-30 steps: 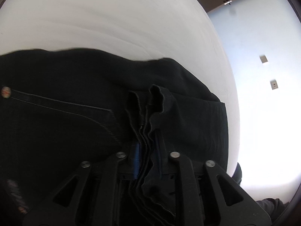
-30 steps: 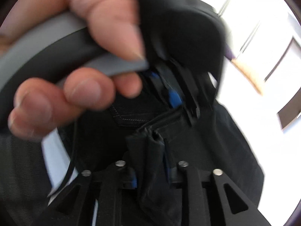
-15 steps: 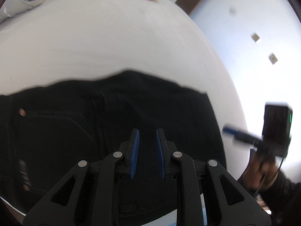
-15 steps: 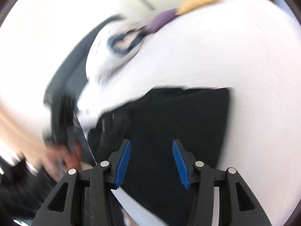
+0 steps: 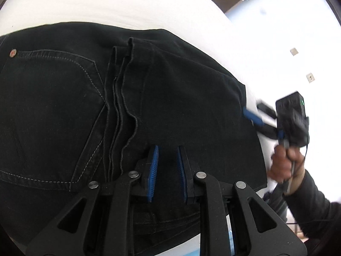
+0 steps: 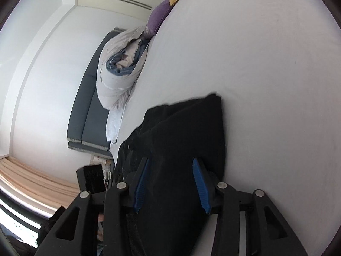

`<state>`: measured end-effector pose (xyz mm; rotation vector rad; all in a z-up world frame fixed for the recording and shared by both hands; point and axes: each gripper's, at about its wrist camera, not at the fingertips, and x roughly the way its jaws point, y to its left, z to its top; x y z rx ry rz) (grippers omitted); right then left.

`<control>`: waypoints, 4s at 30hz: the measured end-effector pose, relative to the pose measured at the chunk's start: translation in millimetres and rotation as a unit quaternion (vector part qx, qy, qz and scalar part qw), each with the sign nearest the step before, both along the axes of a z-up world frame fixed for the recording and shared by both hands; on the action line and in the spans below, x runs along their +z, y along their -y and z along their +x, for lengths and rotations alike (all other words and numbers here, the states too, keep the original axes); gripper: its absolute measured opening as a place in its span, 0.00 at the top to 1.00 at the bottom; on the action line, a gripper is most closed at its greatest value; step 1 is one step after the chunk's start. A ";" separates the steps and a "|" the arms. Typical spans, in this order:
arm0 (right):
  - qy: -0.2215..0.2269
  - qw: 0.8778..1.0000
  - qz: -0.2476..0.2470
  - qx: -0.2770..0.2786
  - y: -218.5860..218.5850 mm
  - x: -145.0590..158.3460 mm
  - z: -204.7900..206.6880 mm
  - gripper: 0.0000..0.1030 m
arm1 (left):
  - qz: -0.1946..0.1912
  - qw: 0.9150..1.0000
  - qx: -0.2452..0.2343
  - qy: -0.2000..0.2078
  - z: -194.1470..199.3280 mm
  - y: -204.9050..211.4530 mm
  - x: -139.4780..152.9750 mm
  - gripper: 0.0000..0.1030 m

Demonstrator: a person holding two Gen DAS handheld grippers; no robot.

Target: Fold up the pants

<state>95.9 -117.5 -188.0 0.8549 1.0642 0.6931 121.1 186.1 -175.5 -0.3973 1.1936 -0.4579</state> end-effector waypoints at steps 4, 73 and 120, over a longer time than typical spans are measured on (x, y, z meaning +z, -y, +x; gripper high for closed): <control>0.005 0.998 -0.007 0.056 -28.0 2.2 -50.7 0.56 | -0.004 1.000 0.004 0.004 -2.1 -9.1 -2.3 0.83; -0.067 0.996 -0.036 0.045 -86.2 5.5 -24.0 0.59 | -0.164 0.900 0.395 0.087 -114.5 -262.7 41.5 0.88; -0.032 0.999 -0.010 -0.030 -9.4 12.1 -28.9 0.84 | 0.374 0.825 -0.241 0.349 -172.9 186.8 46.9 0.92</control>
